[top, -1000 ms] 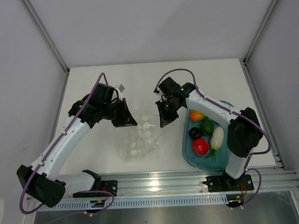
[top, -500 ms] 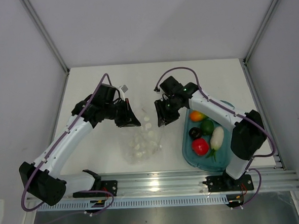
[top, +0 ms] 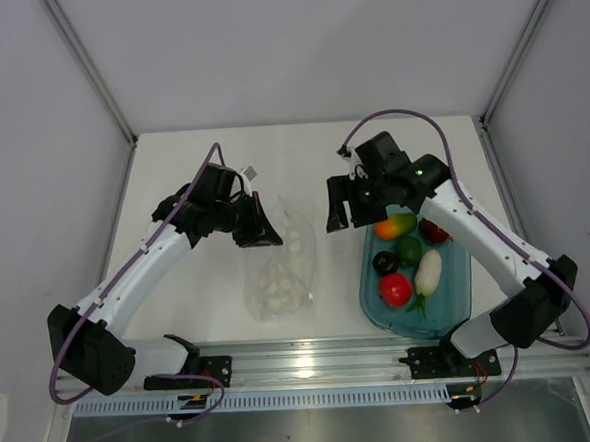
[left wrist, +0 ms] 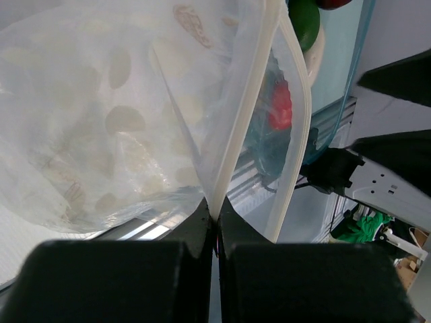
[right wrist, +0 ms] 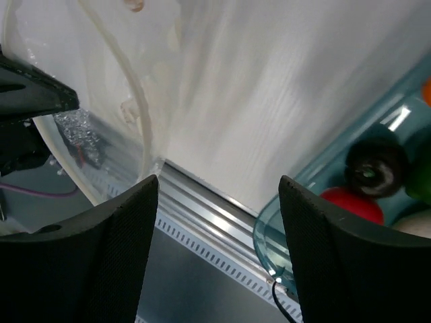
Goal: Place the food in the zip-top bag and seal the zipper
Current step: Pick up the fake vegetable from the bin.
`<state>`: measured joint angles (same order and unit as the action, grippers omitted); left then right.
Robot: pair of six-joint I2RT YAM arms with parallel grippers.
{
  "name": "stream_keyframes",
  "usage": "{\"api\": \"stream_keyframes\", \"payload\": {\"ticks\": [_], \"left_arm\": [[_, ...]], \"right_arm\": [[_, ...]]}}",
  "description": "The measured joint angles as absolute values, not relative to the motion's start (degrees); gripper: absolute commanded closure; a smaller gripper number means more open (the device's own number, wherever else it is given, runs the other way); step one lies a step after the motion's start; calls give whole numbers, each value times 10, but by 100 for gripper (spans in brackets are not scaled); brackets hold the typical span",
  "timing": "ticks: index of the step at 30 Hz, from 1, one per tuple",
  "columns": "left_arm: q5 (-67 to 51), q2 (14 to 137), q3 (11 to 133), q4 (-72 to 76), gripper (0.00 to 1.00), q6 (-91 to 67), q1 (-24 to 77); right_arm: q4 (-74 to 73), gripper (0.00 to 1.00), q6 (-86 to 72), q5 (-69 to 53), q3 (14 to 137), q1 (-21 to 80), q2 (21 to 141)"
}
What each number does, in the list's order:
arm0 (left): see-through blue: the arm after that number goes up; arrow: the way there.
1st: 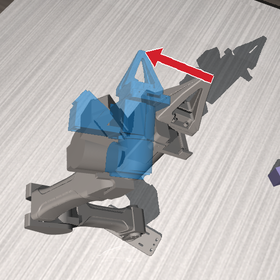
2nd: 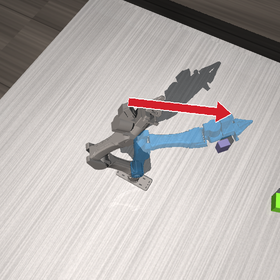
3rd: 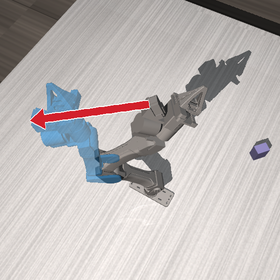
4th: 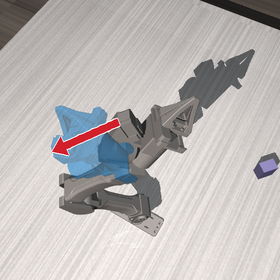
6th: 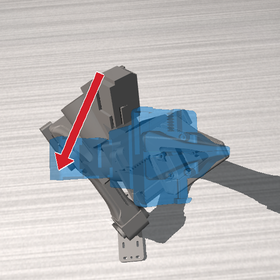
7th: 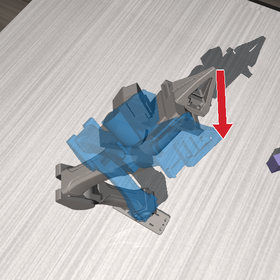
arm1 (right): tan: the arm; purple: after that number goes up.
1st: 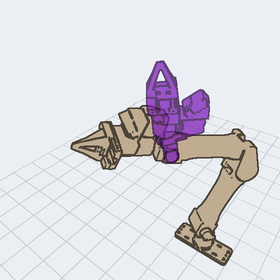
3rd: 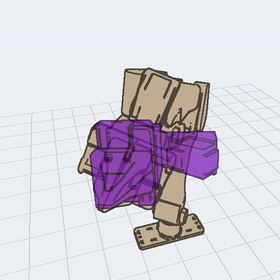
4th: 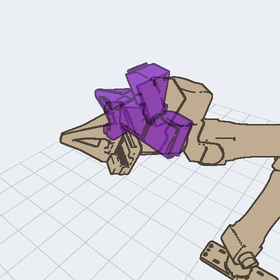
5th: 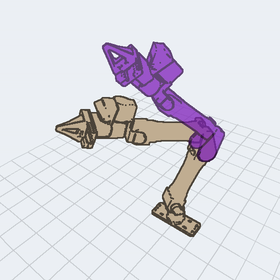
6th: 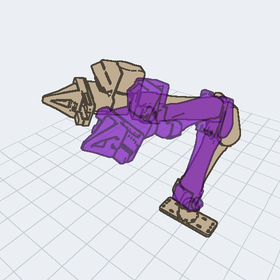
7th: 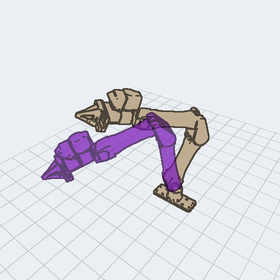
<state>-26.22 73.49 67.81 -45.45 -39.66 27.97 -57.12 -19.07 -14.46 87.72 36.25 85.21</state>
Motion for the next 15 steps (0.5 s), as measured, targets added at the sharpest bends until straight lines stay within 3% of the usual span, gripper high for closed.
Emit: {"api": "stream_keyframes", "payload": {"ticks": [7, 15], "left_arm": [[-265, 743, 678, -449, 99, -397, 280], [-274, 747, 678, -446, 100, -397, 280]], "right_arm": [[-596, 30, -222, -83, 801, 254, 759], [-631, 27, -250, -37, 641, 132, 753]]}}
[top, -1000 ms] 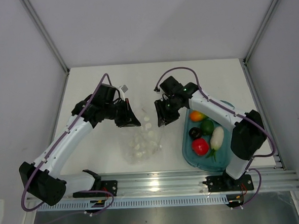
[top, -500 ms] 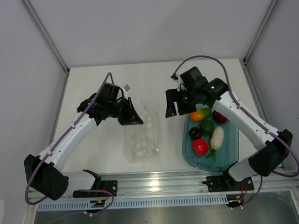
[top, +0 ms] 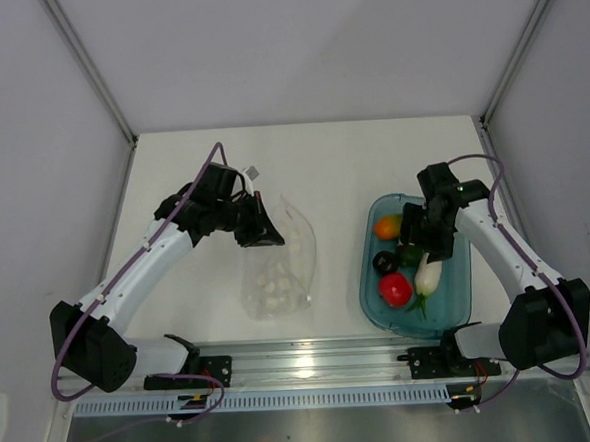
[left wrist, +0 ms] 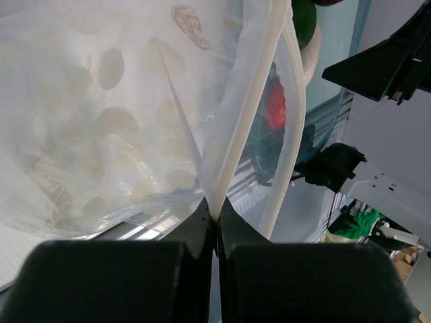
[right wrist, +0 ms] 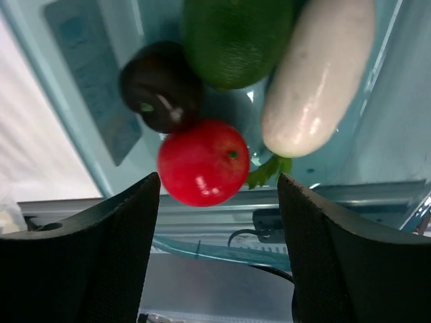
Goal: Place the food in the zip-top bag and seal the zipper
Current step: Pick up the fake vegetable from the bin.
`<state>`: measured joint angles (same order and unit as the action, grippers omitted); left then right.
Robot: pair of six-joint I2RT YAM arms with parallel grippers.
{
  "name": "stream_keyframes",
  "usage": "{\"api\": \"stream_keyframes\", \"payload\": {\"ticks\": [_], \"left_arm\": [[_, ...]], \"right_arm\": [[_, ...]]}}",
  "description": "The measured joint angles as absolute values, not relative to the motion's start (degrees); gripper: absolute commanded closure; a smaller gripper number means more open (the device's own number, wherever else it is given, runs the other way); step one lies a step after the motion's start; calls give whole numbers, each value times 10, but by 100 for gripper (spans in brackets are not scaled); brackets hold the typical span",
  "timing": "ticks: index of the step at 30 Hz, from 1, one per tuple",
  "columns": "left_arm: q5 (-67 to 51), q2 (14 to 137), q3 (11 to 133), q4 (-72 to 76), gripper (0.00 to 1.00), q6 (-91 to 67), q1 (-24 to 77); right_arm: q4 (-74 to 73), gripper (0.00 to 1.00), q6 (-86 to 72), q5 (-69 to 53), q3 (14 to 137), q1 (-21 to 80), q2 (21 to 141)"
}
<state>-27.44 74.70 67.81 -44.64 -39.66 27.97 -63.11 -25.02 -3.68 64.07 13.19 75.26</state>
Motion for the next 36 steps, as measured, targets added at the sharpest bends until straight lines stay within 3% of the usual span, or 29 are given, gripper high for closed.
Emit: {"api": "stream_keyframes", "payload": {"ticks": [16, 29, 35, 36], "left_arm": [[-288, 747, 652, -436, 99, -398, 280], [-292, 746, 646, -428, 99, -401, 280], [-292, 745, 644, -427, 100, -405, 280], [-292, 745, 644, -427, 99, -405, 280]], "right_arm": [[-584, 32, -297, 43, 514, 68, 738], [-488, 34, -313, 53, 489, 57, 832], [-467, 47, -315, 50, 474, 54, 856], [-466, 54, -315, 50, 474, 54, 855]]}}
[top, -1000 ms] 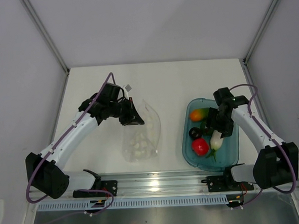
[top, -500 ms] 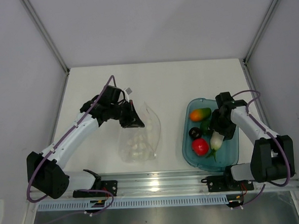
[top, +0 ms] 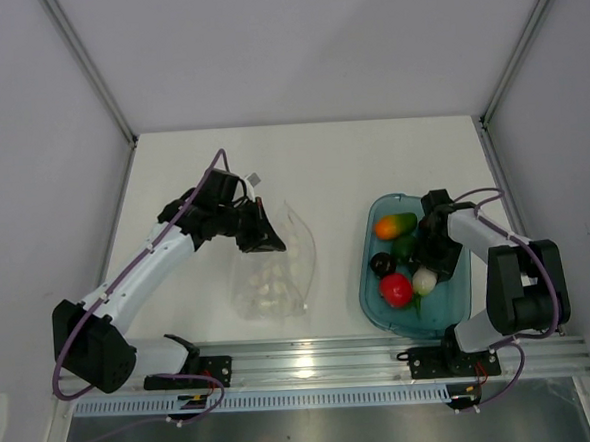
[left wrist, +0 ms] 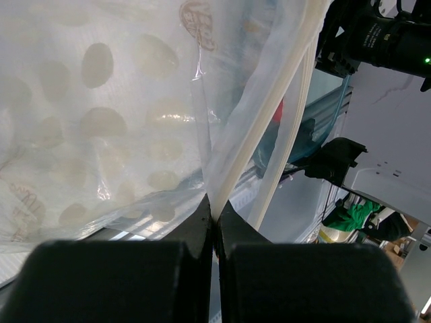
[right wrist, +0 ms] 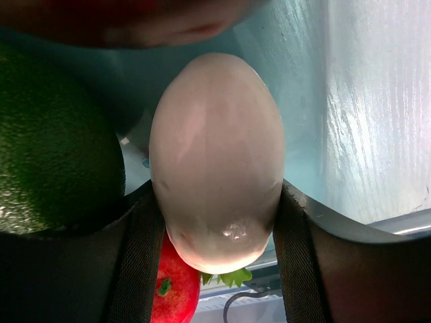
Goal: Place the food in the zip-top bag and seal the zipper
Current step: Pick up the fake vegetable from the bin.
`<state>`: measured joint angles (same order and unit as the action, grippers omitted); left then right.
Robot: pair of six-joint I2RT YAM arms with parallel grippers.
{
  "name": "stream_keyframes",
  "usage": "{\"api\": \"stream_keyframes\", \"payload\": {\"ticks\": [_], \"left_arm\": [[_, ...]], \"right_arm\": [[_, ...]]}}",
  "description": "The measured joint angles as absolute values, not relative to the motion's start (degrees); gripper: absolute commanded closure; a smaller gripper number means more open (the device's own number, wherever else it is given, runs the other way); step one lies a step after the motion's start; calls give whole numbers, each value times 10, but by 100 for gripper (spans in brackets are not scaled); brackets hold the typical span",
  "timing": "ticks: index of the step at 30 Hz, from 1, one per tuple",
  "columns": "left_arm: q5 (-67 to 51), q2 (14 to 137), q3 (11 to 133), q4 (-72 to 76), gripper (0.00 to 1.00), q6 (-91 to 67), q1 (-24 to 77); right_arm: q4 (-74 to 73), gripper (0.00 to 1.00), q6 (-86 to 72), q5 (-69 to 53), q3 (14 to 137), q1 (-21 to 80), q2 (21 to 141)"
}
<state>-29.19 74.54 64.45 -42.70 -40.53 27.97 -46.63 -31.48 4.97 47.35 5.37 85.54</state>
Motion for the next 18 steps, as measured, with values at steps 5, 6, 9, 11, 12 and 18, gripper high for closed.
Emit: {"api": "stream_keyframes", "payload": {"ticks": [5, 6, 9, 11, 12, 18], "left_arm": [[-292, 741, 634, -424, 99, -406, 280], [-292, 741, 632, -424, 99, -407, 280], [-292, 741, 630, -423, 99, -411, 280], [-293, 741, 630, -421, 100, -412, 280], [-294, 741, 630, -420, 99, -413, 280], [-303, 743, 630, -416, 99, -416, 280]], "right_arm": [[-467, 100, -315, 49, 474, 54, 853], [-467, 100, -315, 48, 474, 54, 851], [-467, 100, -315, 40, 474, 54, 848], [-470, 100, -315, 34, 475, 54, 843], [-476, 100, -314, 31, 480, 54, 840], [-516, 100, -296, -4, 574, 54, 790]]}}
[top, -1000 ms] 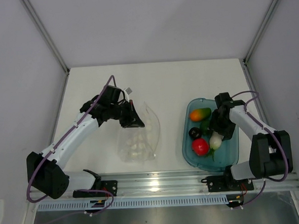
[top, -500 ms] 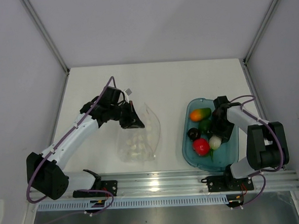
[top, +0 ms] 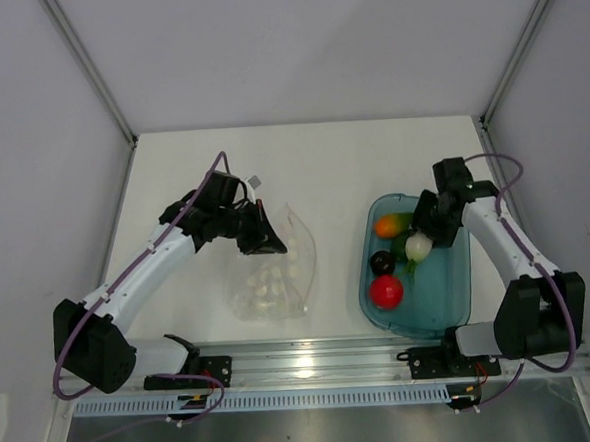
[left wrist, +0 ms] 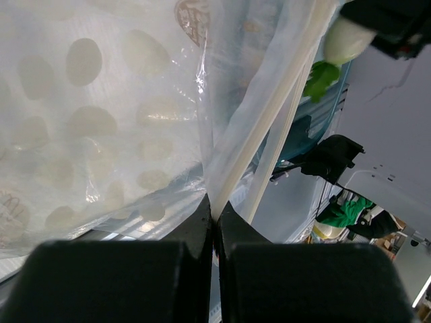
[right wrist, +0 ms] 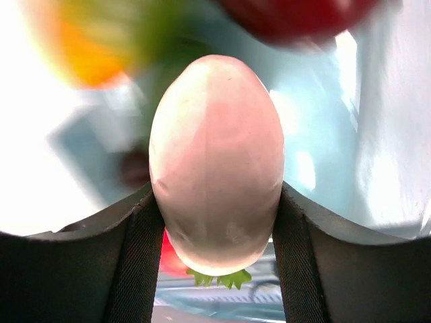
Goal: Place the food in the zip-top bag and seal the zipper
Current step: Pick up the fake vegetable from the bin.
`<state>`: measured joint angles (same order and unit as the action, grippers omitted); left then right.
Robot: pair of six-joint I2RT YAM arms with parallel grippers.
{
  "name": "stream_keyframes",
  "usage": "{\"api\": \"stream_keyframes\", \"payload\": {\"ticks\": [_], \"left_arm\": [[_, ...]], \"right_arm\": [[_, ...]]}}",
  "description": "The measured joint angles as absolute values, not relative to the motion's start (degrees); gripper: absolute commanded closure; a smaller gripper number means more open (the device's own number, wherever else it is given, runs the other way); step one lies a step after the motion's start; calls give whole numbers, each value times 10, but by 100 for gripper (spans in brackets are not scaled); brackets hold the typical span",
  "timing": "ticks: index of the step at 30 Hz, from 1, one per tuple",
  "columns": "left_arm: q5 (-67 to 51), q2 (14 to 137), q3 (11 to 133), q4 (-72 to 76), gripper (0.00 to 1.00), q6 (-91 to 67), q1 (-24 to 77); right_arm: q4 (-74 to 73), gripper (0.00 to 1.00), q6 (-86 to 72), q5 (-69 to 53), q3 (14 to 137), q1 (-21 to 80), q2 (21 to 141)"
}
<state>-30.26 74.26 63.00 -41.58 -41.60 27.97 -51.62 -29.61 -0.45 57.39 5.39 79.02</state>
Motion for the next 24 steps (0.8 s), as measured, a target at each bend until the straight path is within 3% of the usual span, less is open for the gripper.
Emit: {"api": "stream_keyframes", "payload": {"ticks": [10, 18, 24], "left_arm": [[-308, 755, 634, -414, 99, -416, 280], [-317, 765, 643, -412, 99, -420, 280], [-317, 765, 643, -411, 99, -421, 281]], "right_arm": [[-462, 100, -263, -204, 761, 167, 744], [-343, 100, -295, -432, 756, 306, 805], [-316, 100, -316, -540, 755, 320, 849]]}}
